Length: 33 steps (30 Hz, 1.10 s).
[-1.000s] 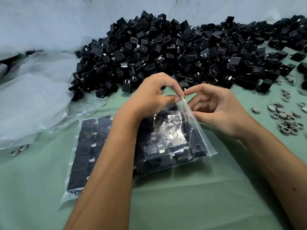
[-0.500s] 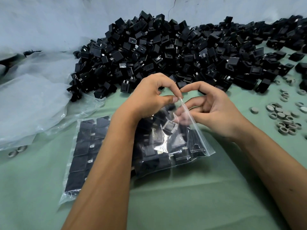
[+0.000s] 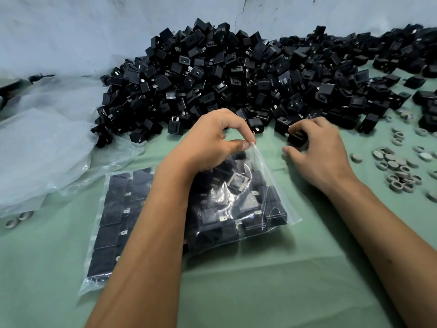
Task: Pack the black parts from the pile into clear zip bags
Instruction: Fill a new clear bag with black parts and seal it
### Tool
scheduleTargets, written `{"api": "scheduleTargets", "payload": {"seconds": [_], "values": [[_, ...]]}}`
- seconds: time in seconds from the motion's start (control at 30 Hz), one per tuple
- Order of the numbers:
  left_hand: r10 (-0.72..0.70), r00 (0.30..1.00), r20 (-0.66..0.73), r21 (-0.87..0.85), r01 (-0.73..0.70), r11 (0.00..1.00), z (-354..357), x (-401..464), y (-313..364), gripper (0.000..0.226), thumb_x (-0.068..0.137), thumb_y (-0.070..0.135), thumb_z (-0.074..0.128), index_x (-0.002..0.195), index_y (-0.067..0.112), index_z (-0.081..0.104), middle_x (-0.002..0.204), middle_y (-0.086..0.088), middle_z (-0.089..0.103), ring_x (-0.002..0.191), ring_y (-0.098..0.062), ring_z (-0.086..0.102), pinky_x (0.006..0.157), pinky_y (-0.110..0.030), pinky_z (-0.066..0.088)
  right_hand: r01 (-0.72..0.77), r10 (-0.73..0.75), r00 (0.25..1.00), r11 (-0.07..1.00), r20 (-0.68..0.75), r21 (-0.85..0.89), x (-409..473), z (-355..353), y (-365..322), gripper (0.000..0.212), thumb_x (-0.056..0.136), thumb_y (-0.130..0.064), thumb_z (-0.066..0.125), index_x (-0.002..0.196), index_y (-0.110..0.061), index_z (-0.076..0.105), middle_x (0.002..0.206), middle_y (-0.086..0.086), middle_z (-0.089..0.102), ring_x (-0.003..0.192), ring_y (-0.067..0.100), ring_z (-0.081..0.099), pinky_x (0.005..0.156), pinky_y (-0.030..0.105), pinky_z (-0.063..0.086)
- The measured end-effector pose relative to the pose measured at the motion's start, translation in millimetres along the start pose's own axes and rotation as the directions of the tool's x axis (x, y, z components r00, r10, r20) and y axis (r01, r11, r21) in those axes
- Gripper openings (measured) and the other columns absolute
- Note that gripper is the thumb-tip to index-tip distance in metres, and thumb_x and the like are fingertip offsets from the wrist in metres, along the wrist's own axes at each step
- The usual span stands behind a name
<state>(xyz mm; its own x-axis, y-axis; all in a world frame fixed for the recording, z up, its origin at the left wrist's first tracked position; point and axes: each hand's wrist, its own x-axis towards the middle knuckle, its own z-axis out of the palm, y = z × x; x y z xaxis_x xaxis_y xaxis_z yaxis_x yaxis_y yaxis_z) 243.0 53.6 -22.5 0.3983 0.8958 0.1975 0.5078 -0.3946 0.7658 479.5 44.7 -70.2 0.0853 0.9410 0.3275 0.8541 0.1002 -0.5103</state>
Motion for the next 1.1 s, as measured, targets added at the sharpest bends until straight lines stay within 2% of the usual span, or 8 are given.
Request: {"api": "scheduleTargets", "payload": {"seconds": [0.1,0.2,0.3,0.4,0.6,0.7,0.83,1.1], "values": [[0.004,1.0,0.005,0.004,-0.004,1.0,-0.1,0.0,-0.3,0.021,0.087,0.016,0.081,0.084,0.036,0.077,0.113,0.009,0.065,0.113,-0.007,0.061,0.095,-0.026,0.044,0.081,-0.08,0.997,0.993,-0.022,0.088,-2.1,-2.3,-4.4,0.028,0.08,-0.014,0.086,0.104,-0.015,0.071,0.104,0.002,0.062,0.098,0.021,0.061,0.09,0.029,0.048],[0.004,1.0,0.007,0.01,-0.004,1.0,0.0,-0.1,-0.5,0.021,0.087,0.016,0.08,0.084,0.037,0.077,0.113,0.009,0.064,0.113,-0.006,0.06,0.093,-0.024,0.042,0.082,-0.086,0.996,0.965,0.003,0.248,-4.7,-3.3,-7.3,0.034,0.078,-0.013,0.088,0.106,-0.017,0.07,0.099,0.001,0.066,0.091,0.02,0.065,0.084,0.028,0.055],[0.011,1.0,0.006,0.012,-0.011,1.0,-0.5,0.0,-0.4,0.019,0.087,0.017,0.081,0.085,0.035,0.078,0.113,0.009,0.064,0.113,-0.005,0.06,0.093,-0.024,0.042,0.017,-0.114,0.986,0.798,0.123,0.602,-6.5,-8.6,-12.4,0.045,0.076,-0.008,0.091,0.114,-0.017,0.068,0.099,0.006,0.071,0.09,0.02,0.07,0.088,0.028,0.059],[0.021,1.0,-0.002,0.021,-0.021,1.0,-1.6,0.4,0.0,0.018,0.086,0.016,0.081,0.087,0.034,0.078,0.113,0.007,0.064,0.113,-0.007,0.06,0.096,-0.03,0.046,0.042,-0.262,0.949,0.653,0.173,0.756,-11.2,-10.0,-19.6,0.051,0.075,0.003,0.088,0.119,-0.012,0.067,0.101,0.013,0.073,0.093,0.031,0.072,0.091,0.036,0.06],[0.021,1.0,-0.019,0.017,-0.021,1.0,-3.6,-1.1,1.3,0.016,0.086,0.013,0.081,0.09,0.028,0.079,0.114,0.003,0.065,0.113,-0.01,0.061,0.101,-0.045,0.051,0.039,-0.383,0.89,0.601,0.245,0.798,-18.7,-7.0,-32.0,0.058,0.072,0.004,0.088,0.123,-0.003,0.062,0.103,0.014,0.076,0.095,0.033,0.074,0.092,0.039,0.06],[0.021,0.999,-0.025,0.011,-0.02,1.0,-5.1,-1.6,1.4,0.015,0.086,0.013,0.081,0.091,0.026,0.08,0.114,0.002,0.065,0.115,-0.01,0.06,0.101,-0.045,0.051,0.008,-0.355,0.904,0.568,0.237,0.823,-19.5,-9.8,-31.5,0.051,0.079,0.008,0.083,0.124,-0.005,0.062,0.104,0.012,0.078,0.098,0.031,0.075,0.093,0.035,0.06],[0.018,1.0,-0.022,0.008,-0.018,1.0,-4.7,-1.9,1.1,0.017,0.086,0.015,0.081,0.09,0.031,0.079,0.114,0.006,0.065,0.115,-0.007,0.059,0.102,-0.042,0.05,0.038,-0.236,0.96,0.643,0.15,0.765,-16.4,-9.8,-28.5,0.031,0.081,0.008,0.081,0.108,-0.004,0.069,0.092,0.01,0.078,0.09,0.027,0.076,0.089,0.035,0.062],[0.018,1.0,-0.02,0.019,-0.017,1.0,-4.2,-0.5,0.8,0.016,0.086,0.015,0.081,0.092,0.03,0.079,0.114,0.006,0.065,0.116,-0.008,0.059,0.101,-0.04,0.05,0.042,-0.294,0.939,0.614,0.179,0.788,-20.0,-5.1,-34.5,0.027,0.079,-0.005,0.083,0.103,0.001,0.072,0.09,0.008,0.08,0.085,0.023,0.078,0.08,0.026,0.061]]}}
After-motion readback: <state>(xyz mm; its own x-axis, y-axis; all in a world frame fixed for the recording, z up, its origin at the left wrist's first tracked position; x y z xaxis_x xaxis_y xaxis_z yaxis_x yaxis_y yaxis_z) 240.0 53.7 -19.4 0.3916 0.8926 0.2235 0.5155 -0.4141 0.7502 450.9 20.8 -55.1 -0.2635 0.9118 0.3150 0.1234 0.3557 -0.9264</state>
